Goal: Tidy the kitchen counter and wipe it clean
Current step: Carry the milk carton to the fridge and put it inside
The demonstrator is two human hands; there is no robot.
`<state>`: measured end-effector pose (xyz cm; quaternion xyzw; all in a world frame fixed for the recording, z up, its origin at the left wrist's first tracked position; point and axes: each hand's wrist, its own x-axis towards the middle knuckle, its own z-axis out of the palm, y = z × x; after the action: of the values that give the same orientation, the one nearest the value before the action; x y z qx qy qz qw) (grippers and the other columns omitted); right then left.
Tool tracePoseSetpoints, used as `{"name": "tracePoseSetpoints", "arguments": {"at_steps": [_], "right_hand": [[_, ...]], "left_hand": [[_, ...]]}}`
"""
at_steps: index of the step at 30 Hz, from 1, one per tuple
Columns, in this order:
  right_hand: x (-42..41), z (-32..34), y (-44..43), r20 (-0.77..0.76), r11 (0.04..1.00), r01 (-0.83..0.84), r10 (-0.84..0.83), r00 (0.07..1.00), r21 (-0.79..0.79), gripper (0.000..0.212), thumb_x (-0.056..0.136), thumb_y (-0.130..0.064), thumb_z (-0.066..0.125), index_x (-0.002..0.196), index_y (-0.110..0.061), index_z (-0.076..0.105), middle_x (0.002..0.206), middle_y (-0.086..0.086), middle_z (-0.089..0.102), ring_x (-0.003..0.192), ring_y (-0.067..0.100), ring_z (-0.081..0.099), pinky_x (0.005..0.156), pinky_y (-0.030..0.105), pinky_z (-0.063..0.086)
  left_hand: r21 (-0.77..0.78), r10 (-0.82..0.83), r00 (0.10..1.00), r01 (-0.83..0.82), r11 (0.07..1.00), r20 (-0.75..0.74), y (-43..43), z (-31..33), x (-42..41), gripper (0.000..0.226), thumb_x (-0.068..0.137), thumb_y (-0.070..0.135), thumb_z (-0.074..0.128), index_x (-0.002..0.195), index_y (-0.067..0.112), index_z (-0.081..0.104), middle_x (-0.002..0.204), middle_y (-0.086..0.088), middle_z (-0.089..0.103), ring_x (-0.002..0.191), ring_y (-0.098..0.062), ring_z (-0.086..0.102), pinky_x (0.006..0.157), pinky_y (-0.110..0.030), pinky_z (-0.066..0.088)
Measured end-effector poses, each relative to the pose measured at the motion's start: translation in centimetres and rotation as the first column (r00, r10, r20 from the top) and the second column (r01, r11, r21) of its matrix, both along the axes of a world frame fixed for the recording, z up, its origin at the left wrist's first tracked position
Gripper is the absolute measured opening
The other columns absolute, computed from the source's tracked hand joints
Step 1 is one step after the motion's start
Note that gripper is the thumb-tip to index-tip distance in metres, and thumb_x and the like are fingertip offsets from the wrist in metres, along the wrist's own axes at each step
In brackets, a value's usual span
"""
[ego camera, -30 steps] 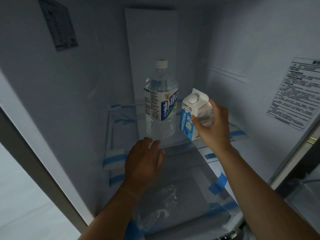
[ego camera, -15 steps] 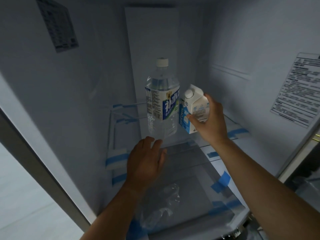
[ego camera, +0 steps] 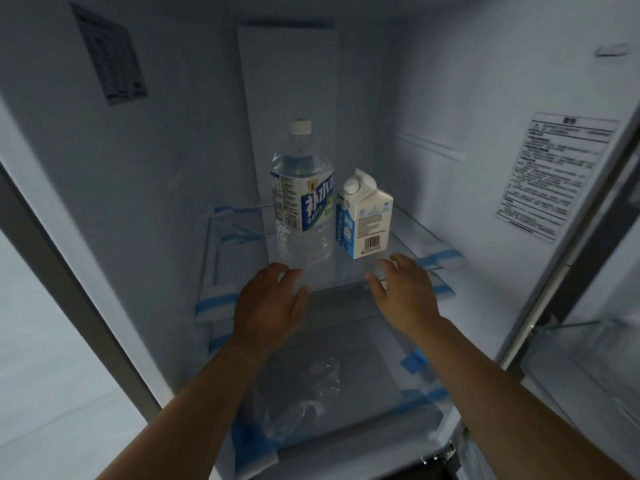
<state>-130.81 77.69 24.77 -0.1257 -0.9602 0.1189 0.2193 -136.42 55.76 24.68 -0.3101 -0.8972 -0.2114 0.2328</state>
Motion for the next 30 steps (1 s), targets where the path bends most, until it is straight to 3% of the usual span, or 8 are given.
{"name": "tracePoseSetpoints", "arguments": {"at_steps": [4, 9, 12, 16, 20, 26, 30], "right_hand": [[2.2, -0.4, -0.4, -0.024, 0.993, -0.022, 0.019, 1.000, -0.113, 0.044, 0.093, -0.037, 0.047, 0.127, -0.008, 0.050, 0.139, 0.016, 0.045, 0.132, 0.030, 0.037, 0.107, 0.048, 0.033], [6.6, -0.4, -2.4, -0.115, 0.957, -0.028, -0.006, 0.993, -0.289, 0.047, 0.089, -0.040, 0.052, 0.125, -0.008, 0.050, 0.128, 0.014, 0.053, 0.121, 0.030, 0.047, 0.098, 0.045, 0.043], [10.7, 0.1, -3.8, -0.168, 0.942, -0.006, -0.054, 0.984, -0.336, 0.051, 0.089, -0.042, 0.051, 0.128, -0.009, 0.047, 0.130, 0.013, 0.051, 0.123, 0.028, 0.044, 0.100, 0.043, 0.042], [17.1, 1.1, -4.8, -0.209, 0.941, 0.038, -0.114, 0.971, -0.336, 0.053, 0.089, -0.044, 0.050, 0.131, -0.012, 0.044, 0.134, 0.010, 0.048, 0.126, 0.024, 0.042, 0.101, 0.039, 0.043], [22.2, 3.4, -4.7, -0.196, 0.954, 0.132, -0.188, 0.962, -0.267, 0.052, 0.089, -0.043, 0.050, 0.132, -0.014, 0.042, 0.133, 0.007, 0.047, 0.122, 0.021, 0.044, 0.092, 0.027, 0.040], [28.4, 7.3, -6.2, -0.226, 0.945, 0.308, -0.325, 0.918, -0.111, 0.047, 0.089, -0.044, 0.051, 0.128, -0.018, 0.046, 0.127, 0.002, 0.053, 0.111, 0.016, 0.052, 0.085, 0.020, 0.040], [33.5, 8.7, -7.1, -0.166, 0.862, 0.506, -0.501, 0.850, -0.009, 0.047, 0.089, -0.043, 0.051, 0.128, -0.019, 0.046, 0.128, 0.002, 0.054, 0.113, 0.019, 0.052, 0.092, 0.031, 0.045]], "left_hand": [[0.008, 0.003, 0.975, -0.004, 1.000, 0.224, -0.5, 0.7, 1.4, 0.066, 0.082, 0.054, 0.032, 0.124, 0.011, 0.058, 0.131, -0.015, 0.055, 0.118, -0.030, 0.053, 0.102, -0.042, 0.042], [-0.076, 0.114, 0.972, -0.100, 0.992, 0.205, -1.8, 0.7, 5.5, 0.043, 0.088, 0.042, 0.049, 0.127, 0.024, 0.054, 0.136, -0.004, 0.052, 0.123, -0.024, 0.048, 0.104, -0.042, 0.038], [-0.049, 0.083, 0.967, -0.073, 0.996, 0.242, -1.6, 0.7, 9.2, 0.043, 0.089, 0.037, 0.052, 0.130, 0.026, 0.050, 0.139, 0.000, 0.048, 0.127, -0.021, 0.043, 0.107, -0.041, 0.034], [-0.032, -0.072, 0.959, 0.084, 0.996, 0.275, 0.1, 1.0, 12.6, 0.048, 0.085, 0.045, 0.045, 0.129, 0.028, 0.050, 0.136, 0.001, 0.049, 0.124, -0.019, 0.045, 0.104, -0.038, 0.037], [0.028, -0.307, 0.927, 0.308, 0.951, 0.216, 3.2, 1.6, 14.3, 0.052, 0.078, 0.047, 0.039, 0.120, 0.023, 0.057, 0.121, -0.005, 0.060, 0.110, -0.025, 0.056, 0.096, -0.039, 0.045], [0.097, -0.607, 0.790, 0.600, 0.794, 0.081, 8.3, 3.7, 17.5, 0.042, 0.083, 0.039, 0.047, 0.118, 0.020, 0.058, 0.119, -0.004, 0.060, 0.110, -0.021, 0.055, 0.094, -0.030, 0.042], [0.114, -0.775, 0.632, 0.769, 0.629, 0.017, 10.6, 5.9, 20.0, 0.045, 0.083, 0.045, 0.043, 0.119, 0.021, 0.057, 0.118, -0.001, 0.061, 0.110, -0.017, 0.054, 0.097, -0.027, 0.041]]}}
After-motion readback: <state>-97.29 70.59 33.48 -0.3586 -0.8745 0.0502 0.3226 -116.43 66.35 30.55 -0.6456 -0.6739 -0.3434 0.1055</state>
